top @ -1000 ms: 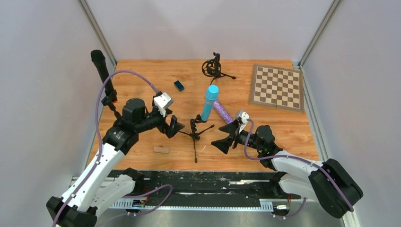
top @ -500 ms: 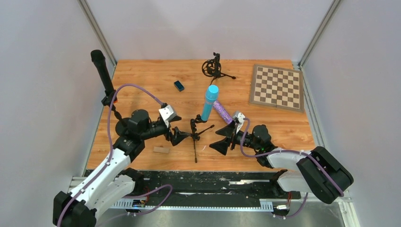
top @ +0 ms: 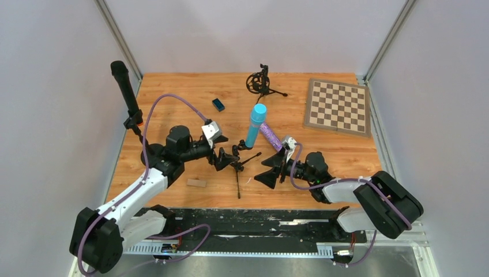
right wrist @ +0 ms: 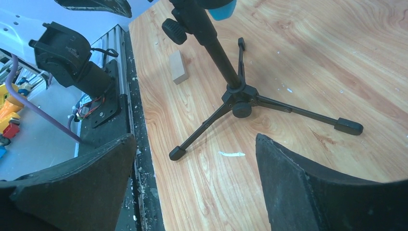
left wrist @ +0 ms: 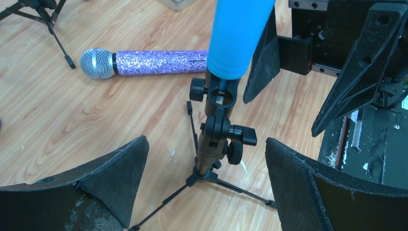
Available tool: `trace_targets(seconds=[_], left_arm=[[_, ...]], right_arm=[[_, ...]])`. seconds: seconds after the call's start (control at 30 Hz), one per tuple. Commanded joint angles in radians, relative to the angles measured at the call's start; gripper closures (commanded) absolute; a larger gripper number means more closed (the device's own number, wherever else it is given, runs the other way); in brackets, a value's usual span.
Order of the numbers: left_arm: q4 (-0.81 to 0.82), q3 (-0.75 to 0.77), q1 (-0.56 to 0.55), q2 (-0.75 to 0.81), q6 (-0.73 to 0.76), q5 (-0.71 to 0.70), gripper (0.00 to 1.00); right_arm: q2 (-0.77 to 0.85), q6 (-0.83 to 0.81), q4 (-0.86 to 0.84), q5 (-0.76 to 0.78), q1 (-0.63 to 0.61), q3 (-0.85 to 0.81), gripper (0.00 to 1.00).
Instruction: Attach the microphones to the stand
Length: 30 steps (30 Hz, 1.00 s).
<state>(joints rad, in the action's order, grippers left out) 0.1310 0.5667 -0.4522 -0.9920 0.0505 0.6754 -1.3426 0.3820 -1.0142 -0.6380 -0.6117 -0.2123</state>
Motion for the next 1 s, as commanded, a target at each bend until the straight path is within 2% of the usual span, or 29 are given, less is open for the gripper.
trace_targets(seconds=[0.0,0.2,0.4,0.57,0.67,0.8,0.97], left_arm=[[0.076,0.061,-0.026,-0.028,-0.002,-0.027,0.02],[0.092,0.062,-0.083,-0.041,0.071,-0.064,0.03],[0.104,0.072,-0.089,-0.081,0.084,-0.071,0.11],[0.102,0.089,-0.089,-0.117,0.106,-0.049,0.27],[0.099,0.092,-0.088,-0.119,0.111,-0.043,0.32],[0.104,0.087,-0.089,-0.103,0.116,-0.015,0.47],[0.143,0.064,-0.089,-0.078,0.113,0.008,0.52]], right_arm=[[-0.044,0.049,-0.117,-0.025,0.004,-0.044,0.09],[-0.109,0.084,-0.153,-0.062,0.004,-0.073,0.14],[-0.135,0.089,-0.172,-0.036,0.002,-0.082,0.15],[-0.176,0.093,-0.199,-0.024,-0.015,-0.104,0.16],[-0.207,0.096,-0.209,-0.019,-0.037,-0.126,0.17],[-0.252,0.097,-0.221,0.000,-0.065,-0.150,0.18],[-0.298,0.076,-0.274,0.077,-0.102,-0.156,0.20]])
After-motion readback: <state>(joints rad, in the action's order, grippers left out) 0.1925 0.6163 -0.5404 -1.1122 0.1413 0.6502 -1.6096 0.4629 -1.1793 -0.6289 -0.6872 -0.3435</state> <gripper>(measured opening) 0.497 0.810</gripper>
